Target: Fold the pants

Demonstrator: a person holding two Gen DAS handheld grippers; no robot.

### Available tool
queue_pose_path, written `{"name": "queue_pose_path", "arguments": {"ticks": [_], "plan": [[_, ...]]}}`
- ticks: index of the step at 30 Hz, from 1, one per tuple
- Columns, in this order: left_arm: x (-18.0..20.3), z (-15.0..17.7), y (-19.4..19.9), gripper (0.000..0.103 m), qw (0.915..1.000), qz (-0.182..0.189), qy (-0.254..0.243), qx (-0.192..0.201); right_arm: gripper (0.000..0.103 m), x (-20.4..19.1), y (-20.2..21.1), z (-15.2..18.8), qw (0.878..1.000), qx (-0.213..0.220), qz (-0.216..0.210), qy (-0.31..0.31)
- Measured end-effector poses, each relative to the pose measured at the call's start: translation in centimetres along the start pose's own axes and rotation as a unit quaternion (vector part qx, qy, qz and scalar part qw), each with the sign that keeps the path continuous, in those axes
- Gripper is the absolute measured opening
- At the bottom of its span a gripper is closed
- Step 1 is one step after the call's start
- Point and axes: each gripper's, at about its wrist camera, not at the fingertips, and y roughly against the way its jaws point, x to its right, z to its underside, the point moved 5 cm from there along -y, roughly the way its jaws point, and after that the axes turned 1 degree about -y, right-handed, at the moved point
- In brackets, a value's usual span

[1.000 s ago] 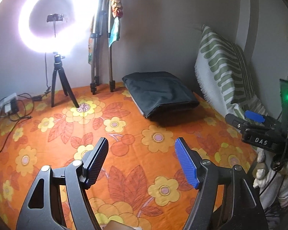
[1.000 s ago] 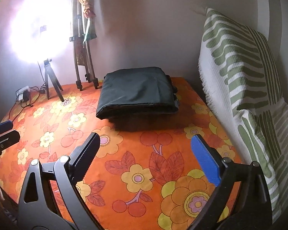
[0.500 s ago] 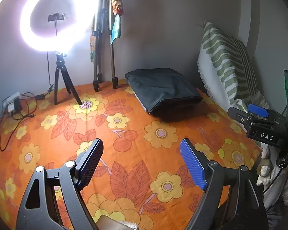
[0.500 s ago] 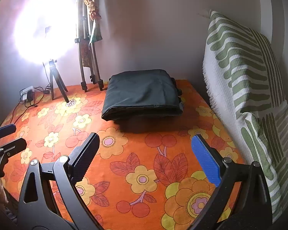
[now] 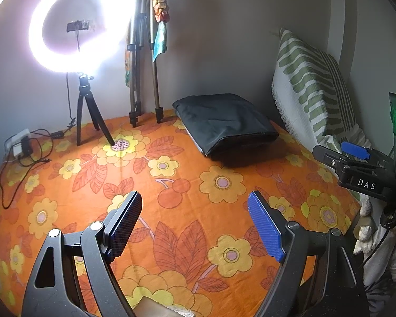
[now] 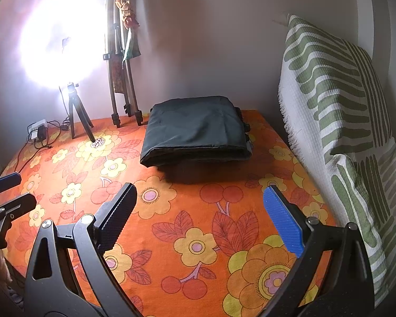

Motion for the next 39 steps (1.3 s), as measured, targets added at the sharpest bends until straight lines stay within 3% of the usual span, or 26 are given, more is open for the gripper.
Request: {"name": "queue_pose_path", "arguments": {"ticks": [39], "plan": [[-0.6,-0.2,0.6,0.082,0.9998,-0.014,-0.004,0.010,0.098,-1.2,0.6,0.2,1.000,0.001,-0.004,-0.005]]}}
